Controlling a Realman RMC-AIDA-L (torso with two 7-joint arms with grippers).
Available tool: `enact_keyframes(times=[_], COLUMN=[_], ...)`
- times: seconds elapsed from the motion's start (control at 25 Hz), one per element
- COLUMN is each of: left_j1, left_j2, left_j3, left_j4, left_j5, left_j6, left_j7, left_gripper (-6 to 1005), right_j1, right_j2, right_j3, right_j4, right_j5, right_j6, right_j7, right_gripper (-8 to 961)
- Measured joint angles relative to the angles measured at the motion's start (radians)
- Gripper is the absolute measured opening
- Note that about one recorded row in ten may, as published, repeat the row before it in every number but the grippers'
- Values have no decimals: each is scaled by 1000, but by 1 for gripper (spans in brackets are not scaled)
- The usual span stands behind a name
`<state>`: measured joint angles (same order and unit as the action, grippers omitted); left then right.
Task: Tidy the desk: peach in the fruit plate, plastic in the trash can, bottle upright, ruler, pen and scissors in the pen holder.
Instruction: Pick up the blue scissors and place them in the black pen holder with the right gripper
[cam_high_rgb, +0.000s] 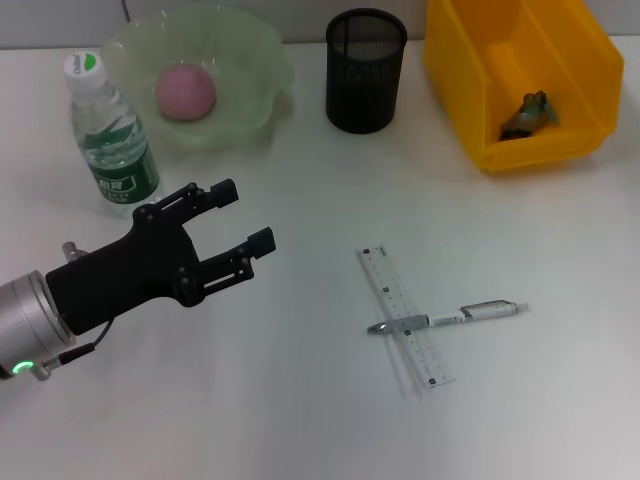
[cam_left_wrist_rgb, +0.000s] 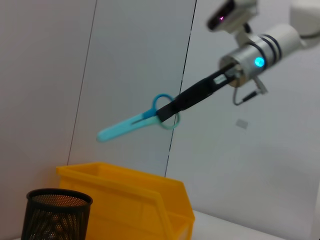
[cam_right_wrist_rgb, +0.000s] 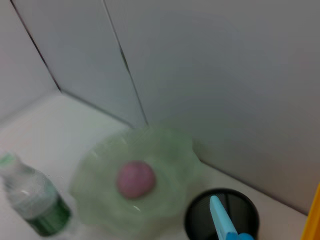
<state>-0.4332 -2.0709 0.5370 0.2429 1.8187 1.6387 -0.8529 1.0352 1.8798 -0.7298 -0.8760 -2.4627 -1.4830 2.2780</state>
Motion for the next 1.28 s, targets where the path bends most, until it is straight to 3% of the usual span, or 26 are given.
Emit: enact_keyframes(times=[0.04,0.08,0.24,0.44,0.84,1.2,1.28], left_j1=[0,0,-2,0,2,-4,-5], left_j2=[0,0,0,0,1,2,2], left_j3=[0,0,0,-2,-10,-11,-11], left_j4=[0,0,0,1,-7,-7,-7], left_j5=[0,-1,1,-1,-6,-9,-10], left_j6=[0,0,-2,-5,-4,1,0], left_j7=[0,0,0,0,0,-10,-11], left_gripper=[784,784,784,784,784,785,785], right_j1=[58,58,182,243,266,249,247], right_j2=[3,3,23,51,92,107,112], right_j3=[-47,-47,-145,-200,-222,-223,-223], right_j4=[43,43,184,273,330,322,320], right_j5=[-72,-72,-197,-241,-306,-313,-313], right_j6=[39,39,161,259,368,417,427], right_j7=[37,37,92,105,150,155,150], right_gripper=[117,118,121,124,132,138,220])
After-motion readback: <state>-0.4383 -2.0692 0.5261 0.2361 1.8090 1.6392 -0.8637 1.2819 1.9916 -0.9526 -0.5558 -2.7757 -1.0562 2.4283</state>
